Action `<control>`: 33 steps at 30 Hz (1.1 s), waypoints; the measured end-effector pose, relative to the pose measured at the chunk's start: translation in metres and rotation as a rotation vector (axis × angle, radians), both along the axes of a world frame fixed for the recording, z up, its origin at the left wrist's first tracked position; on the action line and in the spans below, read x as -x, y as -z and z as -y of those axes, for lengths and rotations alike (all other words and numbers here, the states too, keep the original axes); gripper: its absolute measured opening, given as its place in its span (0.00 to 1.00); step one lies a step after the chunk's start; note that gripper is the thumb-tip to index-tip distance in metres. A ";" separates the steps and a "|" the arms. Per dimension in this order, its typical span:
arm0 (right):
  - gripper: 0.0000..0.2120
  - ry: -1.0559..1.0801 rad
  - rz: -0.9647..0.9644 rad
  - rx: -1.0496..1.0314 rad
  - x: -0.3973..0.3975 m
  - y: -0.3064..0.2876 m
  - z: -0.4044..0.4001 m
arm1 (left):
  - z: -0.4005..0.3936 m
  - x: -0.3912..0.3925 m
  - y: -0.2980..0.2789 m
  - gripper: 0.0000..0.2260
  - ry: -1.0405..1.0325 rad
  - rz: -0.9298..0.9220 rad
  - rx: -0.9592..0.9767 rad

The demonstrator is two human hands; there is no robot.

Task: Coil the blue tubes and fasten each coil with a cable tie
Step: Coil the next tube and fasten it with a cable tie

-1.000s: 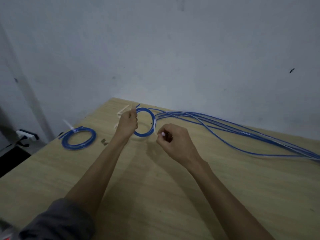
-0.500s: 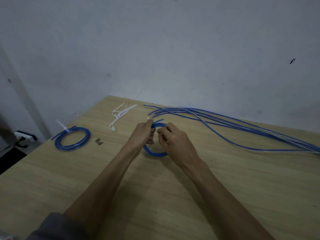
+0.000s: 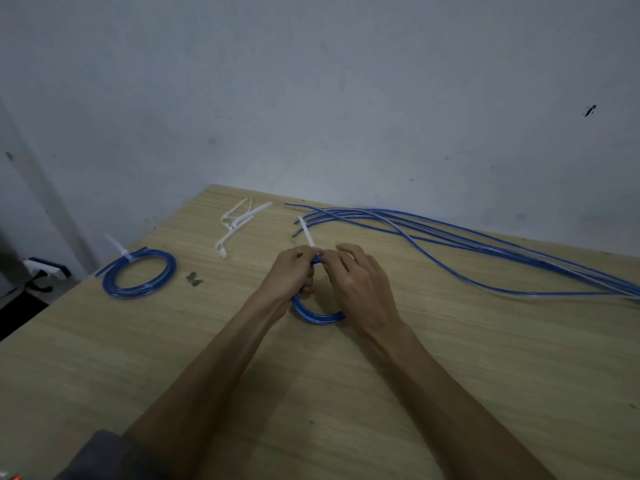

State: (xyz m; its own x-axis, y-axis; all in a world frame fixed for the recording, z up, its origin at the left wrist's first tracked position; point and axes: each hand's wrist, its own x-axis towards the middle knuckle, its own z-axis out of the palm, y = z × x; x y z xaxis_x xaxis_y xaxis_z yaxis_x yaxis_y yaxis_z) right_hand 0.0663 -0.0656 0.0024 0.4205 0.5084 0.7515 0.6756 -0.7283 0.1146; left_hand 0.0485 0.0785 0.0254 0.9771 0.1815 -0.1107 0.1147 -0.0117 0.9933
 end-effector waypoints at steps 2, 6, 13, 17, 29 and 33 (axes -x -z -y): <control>0.07 -0.012 -0.036 0.007 -0.001 0.000 0.000 | 0.000 0.000 0.002 0.12 -0.007 0.050 -0.021; 0.09 -0.045 -0.134 -0.119 0.002 0.000 -0.003 | 0.003 0.001 0.008 0.11 -0.021 0.118 -0.078; 0.08 -0.062 -0.375 -0.242 0.003 0.000 -0.007 | 0.002 -0.001 0.017 0.12 -0.053 0.169 -0.199; 0.10 -0.049 -0.496 -0.312 0.008 0.003 -0.012 | 0.001 -0.001 0.018 0.13 -0.072 0.211 -0.326; 0.11 0.095 -0.600 -0.534 0.017 -0.005 -0.023 | 0.005 -0.008 0.034 0.08 -0.146 0.346 -0.555; 0.10 0.060 -0.581 -0.658 0.017 -0.002 -0.028 | 0.007 -0.005 0.033 0.08 -0.151 0.387 -0.523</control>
